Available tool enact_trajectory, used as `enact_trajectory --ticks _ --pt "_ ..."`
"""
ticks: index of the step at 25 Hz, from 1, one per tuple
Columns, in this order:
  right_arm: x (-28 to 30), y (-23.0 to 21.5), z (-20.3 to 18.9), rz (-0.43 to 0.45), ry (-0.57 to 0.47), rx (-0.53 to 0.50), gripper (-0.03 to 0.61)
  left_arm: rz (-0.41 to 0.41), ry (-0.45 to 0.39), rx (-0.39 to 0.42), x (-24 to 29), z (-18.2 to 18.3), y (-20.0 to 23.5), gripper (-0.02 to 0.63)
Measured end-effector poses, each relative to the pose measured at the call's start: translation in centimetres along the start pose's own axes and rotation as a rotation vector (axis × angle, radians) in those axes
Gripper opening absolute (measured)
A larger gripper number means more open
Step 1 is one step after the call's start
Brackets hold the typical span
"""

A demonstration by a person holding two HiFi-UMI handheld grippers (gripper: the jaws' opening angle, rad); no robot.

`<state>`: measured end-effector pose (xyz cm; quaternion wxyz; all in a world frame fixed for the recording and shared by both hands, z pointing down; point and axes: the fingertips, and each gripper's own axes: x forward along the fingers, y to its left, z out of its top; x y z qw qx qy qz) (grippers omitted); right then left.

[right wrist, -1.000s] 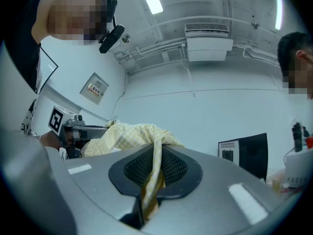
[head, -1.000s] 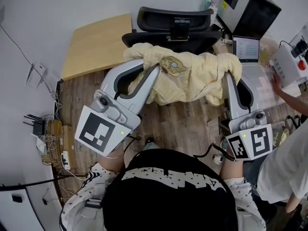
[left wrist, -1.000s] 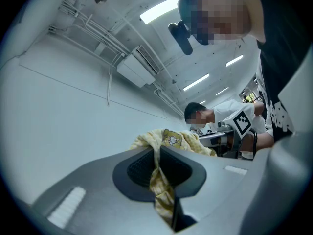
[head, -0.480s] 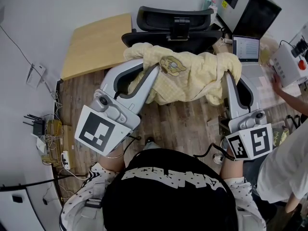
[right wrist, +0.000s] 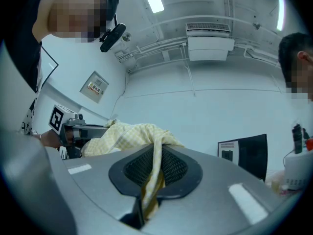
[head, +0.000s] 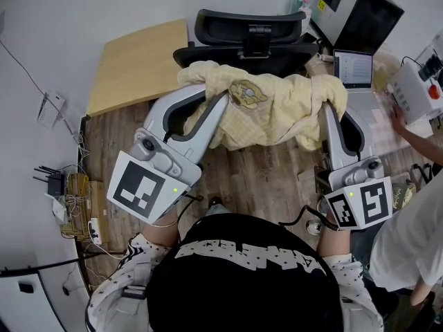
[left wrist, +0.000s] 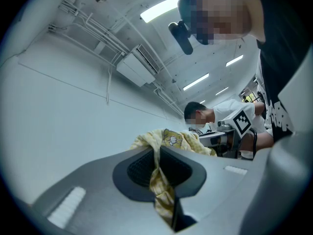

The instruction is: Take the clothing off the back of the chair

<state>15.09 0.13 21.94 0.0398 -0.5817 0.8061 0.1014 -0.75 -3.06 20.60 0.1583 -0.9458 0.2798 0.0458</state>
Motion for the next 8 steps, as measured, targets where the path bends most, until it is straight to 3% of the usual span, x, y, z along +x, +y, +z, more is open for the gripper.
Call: enact_trajectory --ticks 8 --pt "0.36 -0.02 0.02 0.001 0.002 -0.001 0.043 0.003 -0.001 -0.002 0.12 -0.04 0.34 0.029"
